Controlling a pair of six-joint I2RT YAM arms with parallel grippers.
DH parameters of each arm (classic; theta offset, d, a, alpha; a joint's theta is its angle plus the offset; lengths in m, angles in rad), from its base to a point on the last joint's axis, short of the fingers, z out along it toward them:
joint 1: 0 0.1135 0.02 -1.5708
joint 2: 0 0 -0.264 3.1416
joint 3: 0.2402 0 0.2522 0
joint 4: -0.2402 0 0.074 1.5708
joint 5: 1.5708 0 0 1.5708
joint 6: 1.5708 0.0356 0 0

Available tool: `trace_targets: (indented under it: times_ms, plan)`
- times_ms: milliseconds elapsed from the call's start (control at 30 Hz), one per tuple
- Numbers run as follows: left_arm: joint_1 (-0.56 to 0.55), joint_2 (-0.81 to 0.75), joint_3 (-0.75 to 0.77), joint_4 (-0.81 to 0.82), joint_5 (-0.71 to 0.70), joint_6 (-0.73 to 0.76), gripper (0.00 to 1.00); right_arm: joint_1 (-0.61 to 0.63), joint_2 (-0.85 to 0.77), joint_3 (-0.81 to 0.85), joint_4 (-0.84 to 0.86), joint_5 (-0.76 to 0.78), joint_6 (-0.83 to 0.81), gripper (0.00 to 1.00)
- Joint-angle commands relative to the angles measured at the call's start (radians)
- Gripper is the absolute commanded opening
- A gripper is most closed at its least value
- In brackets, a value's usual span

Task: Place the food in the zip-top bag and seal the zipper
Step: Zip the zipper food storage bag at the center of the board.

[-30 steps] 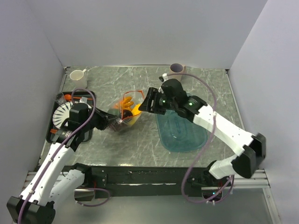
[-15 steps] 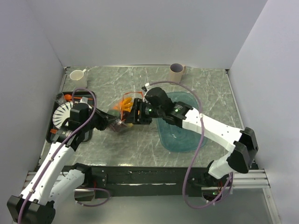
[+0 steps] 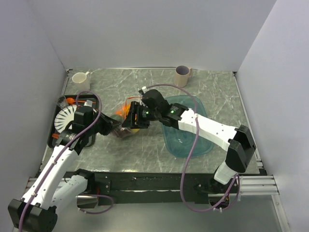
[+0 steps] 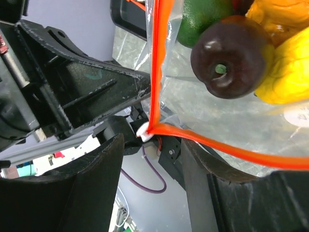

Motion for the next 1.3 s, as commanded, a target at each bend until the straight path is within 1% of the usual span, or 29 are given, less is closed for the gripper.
trace_targets:
  times_ms: [0, 167, 367, 500, 700, 733, 767, 800, 833, 933, 1000, 1033, 1133, 1167, 1267]
  plan:
    - [-0.001, -0.002, 0.024, 0.057, -0.005, 0.030, 0.01, 0.012, 0.039, 0.078, -0.004, -0.021, -0.005, 0.58]
    - [-0.001, 0.007, 0.026, 0.063, 0.001, 0.030, 0.01, 0.020, 0.053, 0.079, 0.002, -0.012, 0.010, 0.54]
    - [-0.001, 0.005, 0.033, 0.062, 0.002, 0.033, 0.01, 0.020, 0.056, 0.078, -0.004, -0.001, 0.004, 0.42]
    - [-0.001, 0.007, 0.036, 0.059, 0.001, 0.031, 0.01, 0.021, 0.059, 0.079, -0.001, -0.001, 0.006, 0.33]
    - [-0.001, -0.008, 0.030, 0.054, -0.001, 0.028, 0.01, 0.021, 0.047, 0.066, 0.012, -0.003, 0.003, 0.12]
    - [-0.001, -0.010, 0.029, 0.054, -0.001, 0.025, 0.03, 0.021, 0.044, 0.052, 0.017, -0.001, 0.012, 0.07]
    - [-0.001, -0.013, 0.029, 0.053, 0.001, 0.024, 0.09, 0.018, 0.041, 0.043, 0.040, -0.006, 0.016, 0.05]
    - [-0.001, -0.019, 0.024, 0.053, 0.009, 0.024, 0.16, 0.018, 0.032, 0.033, 0.051, -0.007, 0.024, 0.05]
    - [-0.001, -0.024, 0.021, 0.056, 0.015, 0.022, 0.25, 0.017, 0.027, 0.004, 0.068, -0.009, 0.042, 0.04]
    - [-0.001, -0.056, 0.001, 0.051, 0.029, 0.009, 0.43, 0.012, 0.001, -0.059, 0.178, -0.021, 0.082, 0.02]
    - [-0.001, -0.093, -0.020, 0.048, 0.030, -0.002, 0.49, 0.009, -0.008, -0.077, 0.200, -0.021, 0.099, 0.01]
    - [-0.001, -0.105, -0.026, 0.046, 0.032, -0.014, 0.52, 0.009, -0.008, -0.079, 0.207, -0.015, 0.101, 0.01]
    - [-0.001, -0.156, -0.062, 0.053, 0.041, -0.044, 0.55, 0.004, -0.013, -0.076, 0.218, -0.021, 0.104, 0.00]
    - [-0.001, -0.180, -0.095, 0.059, 0.053, -0.065, 0.56, 0.003, -0.017, -0.079, 0.218, -0.015, 0.108, 0.00]
    - [-0.001, -0.205, -0.138, 0.054, 0.049, -0.085, 0.56, -0.003, -0.028, -0.088, 0.241, -0.018, 0.118, 0.00]
